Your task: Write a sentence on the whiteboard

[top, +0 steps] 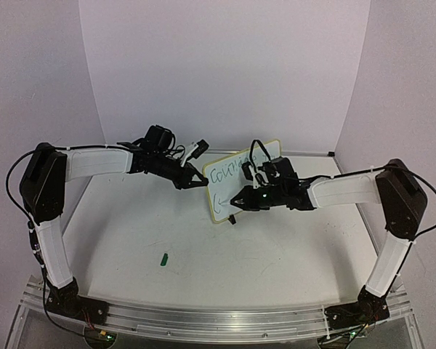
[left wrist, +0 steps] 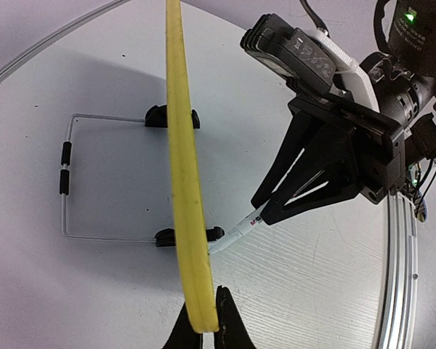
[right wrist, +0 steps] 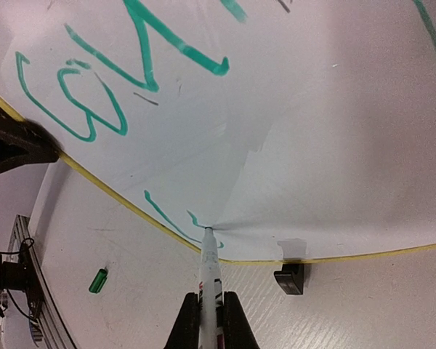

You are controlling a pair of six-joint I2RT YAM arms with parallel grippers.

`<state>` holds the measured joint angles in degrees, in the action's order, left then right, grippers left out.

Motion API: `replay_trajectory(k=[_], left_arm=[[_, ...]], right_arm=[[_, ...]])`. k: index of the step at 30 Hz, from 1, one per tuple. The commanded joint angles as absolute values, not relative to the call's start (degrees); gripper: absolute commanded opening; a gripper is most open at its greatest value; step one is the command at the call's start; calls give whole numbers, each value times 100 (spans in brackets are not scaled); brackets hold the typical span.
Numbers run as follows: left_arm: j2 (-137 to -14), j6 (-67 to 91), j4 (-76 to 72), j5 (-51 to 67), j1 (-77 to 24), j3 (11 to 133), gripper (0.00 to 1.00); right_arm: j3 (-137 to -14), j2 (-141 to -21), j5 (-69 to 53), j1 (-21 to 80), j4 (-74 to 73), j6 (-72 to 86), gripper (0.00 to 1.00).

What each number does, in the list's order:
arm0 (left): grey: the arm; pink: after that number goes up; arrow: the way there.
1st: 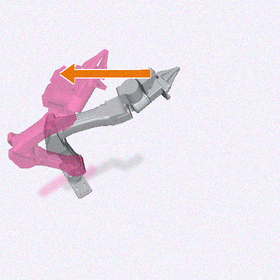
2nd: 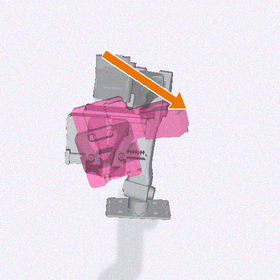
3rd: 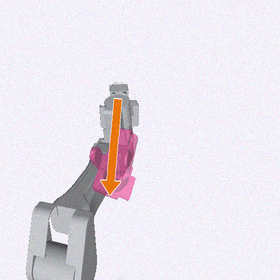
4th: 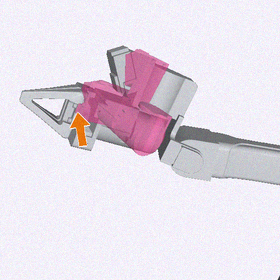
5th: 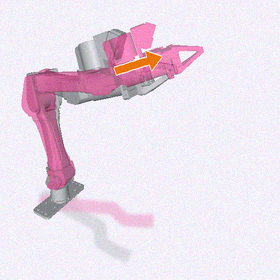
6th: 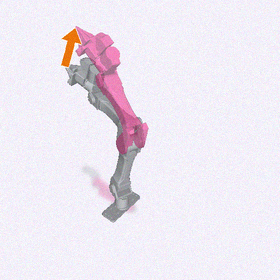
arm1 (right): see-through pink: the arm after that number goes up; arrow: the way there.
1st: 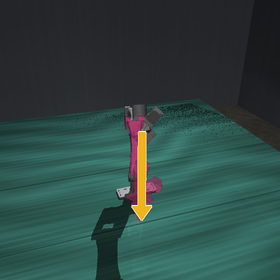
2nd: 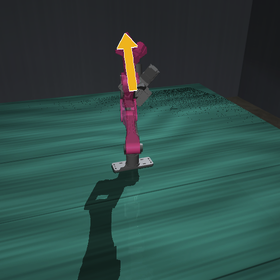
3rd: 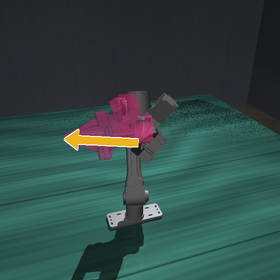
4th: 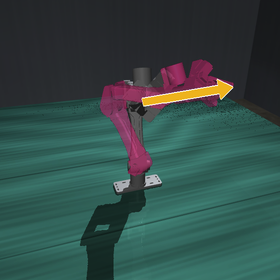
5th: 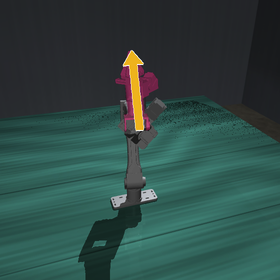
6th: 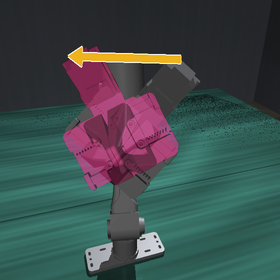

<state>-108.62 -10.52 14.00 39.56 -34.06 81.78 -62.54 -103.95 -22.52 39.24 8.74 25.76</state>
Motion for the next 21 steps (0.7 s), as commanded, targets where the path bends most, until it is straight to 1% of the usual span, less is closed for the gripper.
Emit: replay_trajectory(k=[1,9,16,21], left_arm=[[-10859,-1081,1740,4119,-3507,8290,0],[-10846,-1081,1749,4123,-3507,8291,0],[-10837,-1085,1748,4131,-3507,8297,0],[-10829,-1084,1749,4127,-3508,8297,0]], right_arm=[[-6249,-10098,-1636,3858,1125,2610,0],[-6220,-9929,-1649,3858,1127,2628,0],[-6411,-10082,-2325,3858,1207,2531,0],[-6507,-10280,-2508,3858,1204,2526,0]])
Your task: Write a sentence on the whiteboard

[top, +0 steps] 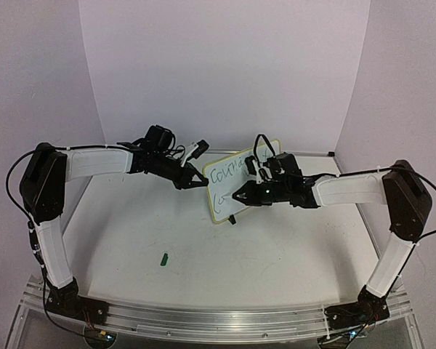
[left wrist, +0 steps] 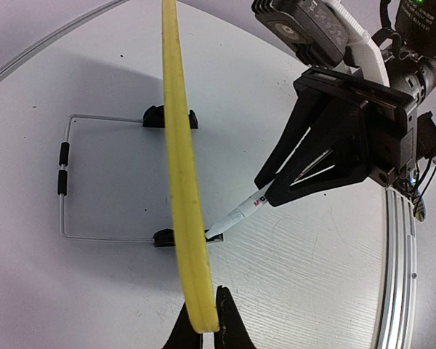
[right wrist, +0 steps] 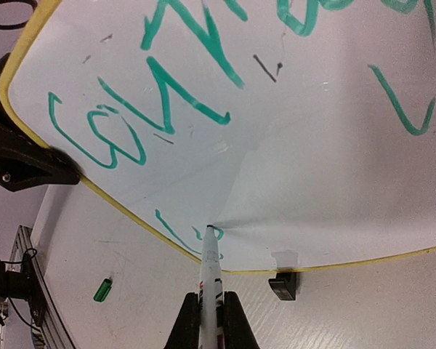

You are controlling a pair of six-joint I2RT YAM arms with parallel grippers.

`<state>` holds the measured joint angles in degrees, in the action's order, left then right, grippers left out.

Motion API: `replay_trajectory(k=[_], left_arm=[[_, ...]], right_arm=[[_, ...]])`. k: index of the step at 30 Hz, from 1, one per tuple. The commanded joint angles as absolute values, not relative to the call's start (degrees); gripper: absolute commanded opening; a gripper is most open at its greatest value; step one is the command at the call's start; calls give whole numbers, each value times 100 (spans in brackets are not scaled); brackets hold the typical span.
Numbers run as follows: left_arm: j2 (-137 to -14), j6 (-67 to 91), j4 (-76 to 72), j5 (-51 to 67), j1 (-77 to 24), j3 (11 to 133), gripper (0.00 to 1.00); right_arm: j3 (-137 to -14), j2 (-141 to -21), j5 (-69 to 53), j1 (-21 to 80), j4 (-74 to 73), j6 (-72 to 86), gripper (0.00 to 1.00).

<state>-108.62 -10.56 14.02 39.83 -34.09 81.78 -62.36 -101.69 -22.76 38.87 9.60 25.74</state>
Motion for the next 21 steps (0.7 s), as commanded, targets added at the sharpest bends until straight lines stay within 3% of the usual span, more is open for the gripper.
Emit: replay_trajectory(k=[1,21], left_arm=[[-10825,-1085,1751,4122,-3508,8297,0],[-10838,-1082,1749,4131,-3507,8297,0]], right_arm=[[-6513,-10308,-2525,3858,1204,2534,0],[-6181,-10505,-2310,3859,1107,2575,0]])
